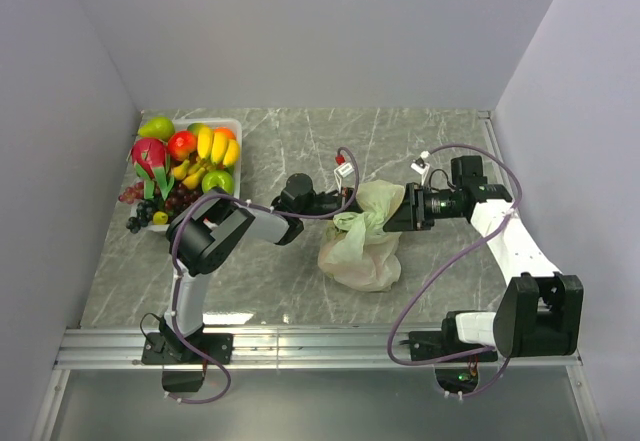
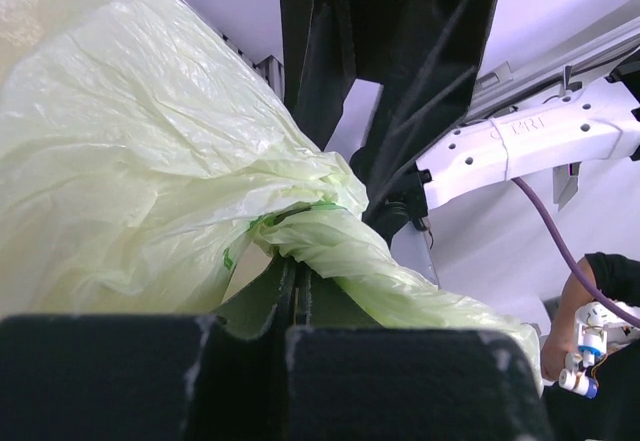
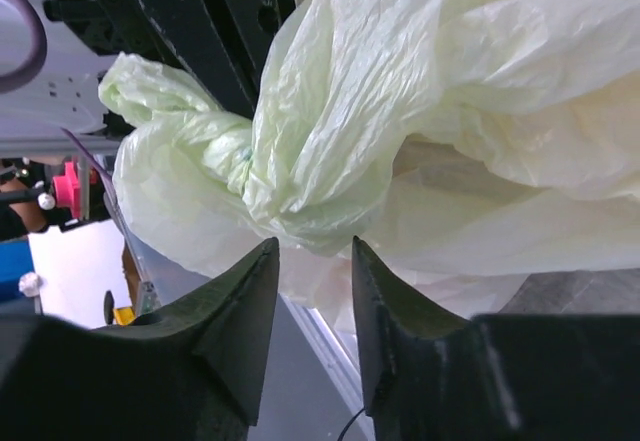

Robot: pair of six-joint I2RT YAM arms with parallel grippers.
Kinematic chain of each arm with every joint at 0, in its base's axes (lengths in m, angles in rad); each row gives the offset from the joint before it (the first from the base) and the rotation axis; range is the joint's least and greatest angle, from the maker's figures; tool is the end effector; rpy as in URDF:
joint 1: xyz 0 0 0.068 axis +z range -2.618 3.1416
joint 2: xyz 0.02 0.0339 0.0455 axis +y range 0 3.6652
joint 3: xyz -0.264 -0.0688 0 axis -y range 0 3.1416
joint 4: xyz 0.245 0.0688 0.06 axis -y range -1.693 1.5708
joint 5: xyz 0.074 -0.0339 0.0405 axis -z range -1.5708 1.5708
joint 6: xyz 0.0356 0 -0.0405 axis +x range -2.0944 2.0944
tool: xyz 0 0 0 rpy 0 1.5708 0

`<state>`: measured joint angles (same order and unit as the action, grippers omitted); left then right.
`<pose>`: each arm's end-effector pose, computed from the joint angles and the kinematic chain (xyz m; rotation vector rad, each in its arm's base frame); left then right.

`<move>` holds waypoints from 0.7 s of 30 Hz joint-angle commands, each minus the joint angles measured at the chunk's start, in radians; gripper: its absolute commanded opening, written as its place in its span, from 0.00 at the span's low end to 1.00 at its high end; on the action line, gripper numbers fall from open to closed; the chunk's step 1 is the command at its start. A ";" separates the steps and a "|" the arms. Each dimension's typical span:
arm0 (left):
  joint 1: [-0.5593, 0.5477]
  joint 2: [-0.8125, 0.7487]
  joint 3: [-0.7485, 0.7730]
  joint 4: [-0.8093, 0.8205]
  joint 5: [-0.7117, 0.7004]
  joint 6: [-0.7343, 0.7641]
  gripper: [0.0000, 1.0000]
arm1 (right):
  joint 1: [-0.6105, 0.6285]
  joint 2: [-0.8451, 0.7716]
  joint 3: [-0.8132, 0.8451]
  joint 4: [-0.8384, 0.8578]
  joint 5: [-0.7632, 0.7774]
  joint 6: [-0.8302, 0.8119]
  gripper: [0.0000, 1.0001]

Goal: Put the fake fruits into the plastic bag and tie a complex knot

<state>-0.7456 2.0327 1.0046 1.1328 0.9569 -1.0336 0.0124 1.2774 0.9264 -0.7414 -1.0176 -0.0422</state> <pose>0.2811 -0.2992 0.1809 0.7175 1.8037 -2.0006 0.2366 0.0332 0.2560 -0.3844 2.3446 1.3044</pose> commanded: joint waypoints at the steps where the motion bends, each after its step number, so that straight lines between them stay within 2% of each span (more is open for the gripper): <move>1: 0.000 -0.032 0.034 0.048 0.034 0.012 0.01 | -0.003 -0.013 -0.008 0.129 -0.026 0.053 0.39; 3: -0.001 -0.031 0.031 0.039 0.036 0.018 0.01 | -0.003 -0.001 -0.008 0.189 -0.029 0.108 0.33; 8: -0.005 -0.026 0.029 0.036 0.037 0.021 0.01 | 0.017 0.030 0.029 0.263 -0.035 0.177 0.31; 12: -0.005 -0.026 0.029 0.032 0.037 0.024 0.01 | 0.027 0.046 0.040 0.292 -0.035 0.194 0.19; 21: -0.015 -0.023 0.028 0.067 0.033 0.004 0.01 | 0.095 0.056 0.017 0.367 -0.027 0.257 0.14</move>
<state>-0.7460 2.0327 1.0046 1.1400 0.9688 -1.0344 0.0765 1.3331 0.9279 -0.4522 -1.0325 0.1776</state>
